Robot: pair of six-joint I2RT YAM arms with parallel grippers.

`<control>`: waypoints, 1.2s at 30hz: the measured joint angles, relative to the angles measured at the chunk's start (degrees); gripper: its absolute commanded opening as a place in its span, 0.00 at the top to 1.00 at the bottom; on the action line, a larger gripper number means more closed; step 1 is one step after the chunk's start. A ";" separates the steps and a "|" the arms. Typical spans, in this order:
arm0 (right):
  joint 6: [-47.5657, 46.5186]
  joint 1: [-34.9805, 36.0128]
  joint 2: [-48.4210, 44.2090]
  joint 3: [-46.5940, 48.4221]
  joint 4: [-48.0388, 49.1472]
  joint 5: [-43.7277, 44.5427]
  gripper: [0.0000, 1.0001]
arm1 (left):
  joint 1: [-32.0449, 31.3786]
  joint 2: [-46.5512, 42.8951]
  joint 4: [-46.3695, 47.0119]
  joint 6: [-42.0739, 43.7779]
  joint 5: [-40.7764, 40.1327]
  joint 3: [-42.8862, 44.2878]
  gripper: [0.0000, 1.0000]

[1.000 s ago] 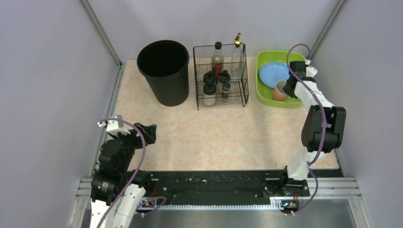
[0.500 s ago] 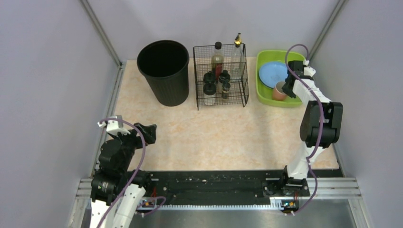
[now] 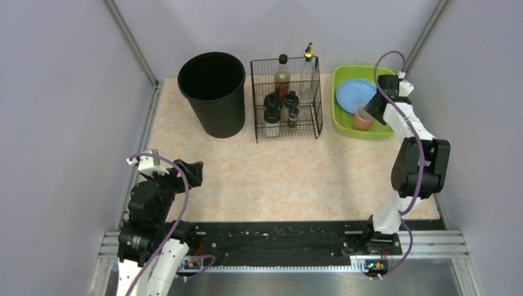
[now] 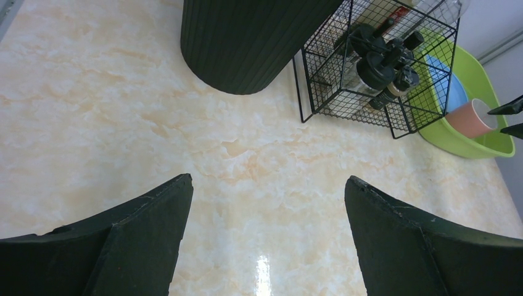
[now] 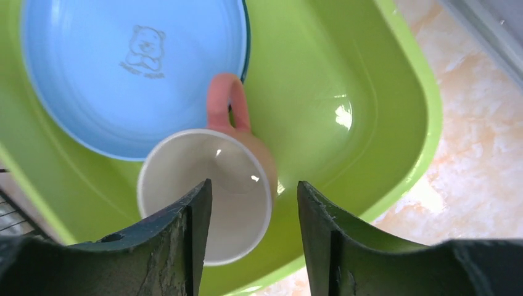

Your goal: Clear the kitchen counter

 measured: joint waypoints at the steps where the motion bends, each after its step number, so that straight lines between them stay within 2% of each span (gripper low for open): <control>1: -0.20 0.02 -1.03 0.00 0.02 -0.09 0.44 | 0.00 0.00 -0.02 0.00 0.00 0.00 0.02; 7: -4.13 3.15 -9.92 0.04 1.09 1.79 0.37 | 0.00 0.00 0.00 0.00 0.00 0.00 0.02; 10: -6.97 8.59 -15.02 0.02 2.51 4.04 0.32 | 0.00 0.02 -0.02 0.00 0.00 0.00 0.02; 16: -12.00 19.50 -25.33 -4.09 6.21 1.84 0.25 | 0.00 0.15 0.00 0.00 0.02 0.00 0.01; 17: -12.72 21.20 -27.19 -5.46 6.56 1.92 0.22 | 0.00 0.26 0.00 0.02 0.04 0.00 0.01; 18: -13.33 22.95 -28.81 -6.75 7.06 1.97 0.04 | 0.00 0.44 0.02 0.02 0.04 0.00 0.01; 19: -13.79 24.74 -30.34 -8.04 7.30 2.03 0.02 | 0.00 0.61 0.02 0.02 0.07 0.00 0.01; 28: -17.88 42.40 -44.85 -22.97 10.56 1.77 0.01 | 0.00 1.31 0.00 0.02 0.02 0.00 0.01; 36: -17.38 51.60 -50.62 -31.39 11.80 1.68 0.01 | 0.00 2.69 -0.02 0.00 -0.22 0.00 0.01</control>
